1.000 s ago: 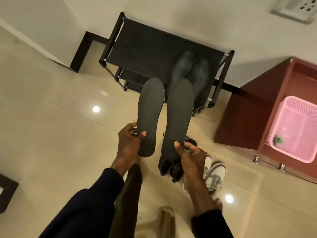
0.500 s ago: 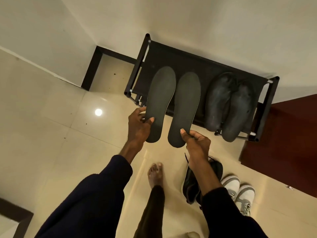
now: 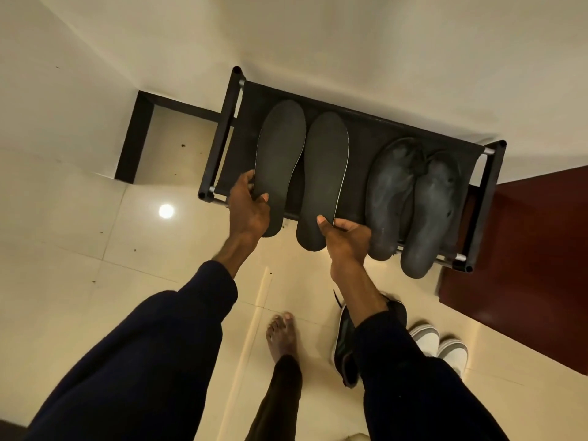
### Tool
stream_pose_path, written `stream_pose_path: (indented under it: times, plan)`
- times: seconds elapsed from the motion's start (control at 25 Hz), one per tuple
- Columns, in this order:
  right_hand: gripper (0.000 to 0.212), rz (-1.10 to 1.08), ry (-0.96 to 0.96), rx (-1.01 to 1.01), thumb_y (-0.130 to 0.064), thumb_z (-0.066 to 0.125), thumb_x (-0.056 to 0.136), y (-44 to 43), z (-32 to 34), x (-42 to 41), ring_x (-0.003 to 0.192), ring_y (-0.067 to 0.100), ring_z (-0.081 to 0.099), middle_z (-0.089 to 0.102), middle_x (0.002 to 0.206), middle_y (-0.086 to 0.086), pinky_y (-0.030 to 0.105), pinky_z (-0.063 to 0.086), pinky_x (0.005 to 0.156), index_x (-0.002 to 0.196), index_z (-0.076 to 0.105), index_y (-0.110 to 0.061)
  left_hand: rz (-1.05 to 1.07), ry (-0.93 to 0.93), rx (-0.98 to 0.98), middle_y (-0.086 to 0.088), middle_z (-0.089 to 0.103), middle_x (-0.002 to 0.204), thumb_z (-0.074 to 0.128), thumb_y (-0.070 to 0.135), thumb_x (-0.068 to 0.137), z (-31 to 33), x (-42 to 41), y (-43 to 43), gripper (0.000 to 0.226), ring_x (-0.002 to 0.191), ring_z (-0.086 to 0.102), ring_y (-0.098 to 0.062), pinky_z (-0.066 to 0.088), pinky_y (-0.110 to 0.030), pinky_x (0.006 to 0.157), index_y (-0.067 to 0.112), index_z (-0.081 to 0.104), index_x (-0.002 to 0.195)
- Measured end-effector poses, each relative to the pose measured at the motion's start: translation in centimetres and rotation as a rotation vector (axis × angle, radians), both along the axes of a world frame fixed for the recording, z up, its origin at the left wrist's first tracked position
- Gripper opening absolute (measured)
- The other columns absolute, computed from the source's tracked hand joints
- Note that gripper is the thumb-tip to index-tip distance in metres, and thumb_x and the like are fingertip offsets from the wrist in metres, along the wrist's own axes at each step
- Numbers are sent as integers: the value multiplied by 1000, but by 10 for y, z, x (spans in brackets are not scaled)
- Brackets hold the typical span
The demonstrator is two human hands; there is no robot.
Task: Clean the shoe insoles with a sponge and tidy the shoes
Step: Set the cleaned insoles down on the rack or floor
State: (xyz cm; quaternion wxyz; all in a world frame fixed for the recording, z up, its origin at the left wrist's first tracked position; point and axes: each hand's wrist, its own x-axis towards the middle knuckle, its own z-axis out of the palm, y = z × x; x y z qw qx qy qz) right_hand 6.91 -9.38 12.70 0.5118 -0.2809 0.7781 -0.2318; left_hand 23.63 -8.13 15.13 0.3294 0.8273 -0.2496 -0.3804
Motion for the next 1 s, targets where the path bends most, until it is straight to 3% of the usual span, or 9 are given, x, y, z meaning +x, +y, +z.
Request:
stream_pose_path:
  times: [0.08, 0.2, 0.4, 0.52, 0.6, 0.68, 0.84, 1.0]
  plan:
    - [31, 18, 51, -53, -22, 86, 81, 6, -2, -4, 75, 13, 68, 73, 88, 5, 9, 47, 59, 104, 76, -4, 8, -19, 2, -13, 56, 138, 62, -3, 97, -3, -2, 3, 49, 128, 55, -23, 41, -20, 106, 4, 48, 143]
    - [25, 55, 113, -134, -20, 82, 85, 15, 2, -11, 71, 3, 64, 72, 88, 3, 3, 47, 60, 104, 77, -4, 48, -36, 4, -13, 53, 141, 63, -3, 97, -8, -6, 4, 52, 133, 53, -27, 44, -33, 112, 5, 47, 145]
    - [24, 98, 106, -200, -19, 80, 88, 27, 22, -28, 74, -3, 61, 66, 87, -7, 2, 47, 68, 107, 75, -6, 89, -162, -25, -14, 41, 147, 73, 4, 91, -4, -24, 18, 66, 134, 47, -28, 48, -41, 111, 9, 41, 149]
    - [14, 125, 47, -186, -19, 79, 88, 49, 45, -44, 73, -12, 60, 64, 84, -18, -3, 42, 66, 101, 77, -13, 183, -219, -116, -13, 46, 143, 74, 8, 92, 7, -44, 41, 59, 130, 51, -23, 51, -29, 103, 9, 47, 145]
    - [11, 190, 6, -189, -22, 79, 88, 69, 56, -59, 76, -13, 62, 67, 84, -18, -1, 43, 68, 96, 78, -15, 246, -190, -171, -9, 55, 136, 71, 7, 94, 19, -62, 57, 47, 121, 57, -14, 52, -16, 94, 8, 55, 139]
    - [8, 195, 2, -183, -23, 80, 87, 92, 62, -87, 76, -15, 63, 71, 85, -13, 0, 44, 67, 92, 77, -16, 207, -168, -215, -7, 67, 125, 68, 7, 97, 30, -92, 81, 32, 110, 64, -10, 53, -11, 88, 6, 64, 129]
    - [13, 132, 15, -143, -24, 84, 82, 131, 56, -163, 79, -4, 68, 76, 87, -8, 6, 49, 71, 92, 80, -16, 59, 13, -221, -4, 75, 109, 68, 15, 98, 33, -160, 134, 19, 102, 72, -20, 60, -43, 92, 10, 72, 115]
    - [16, 142, -51, -69, -29, 86, 80, 164, 47, -245, 82, 1, 70, 77, 88, -10, 19, 55, 79, 91, 81, -19, 38, 239, -152, -11, 75, 107, 66, 11, 98, 39, -240, 178, 22, 96, 75, -23, 61, -37, 88, 6, 71, 119]
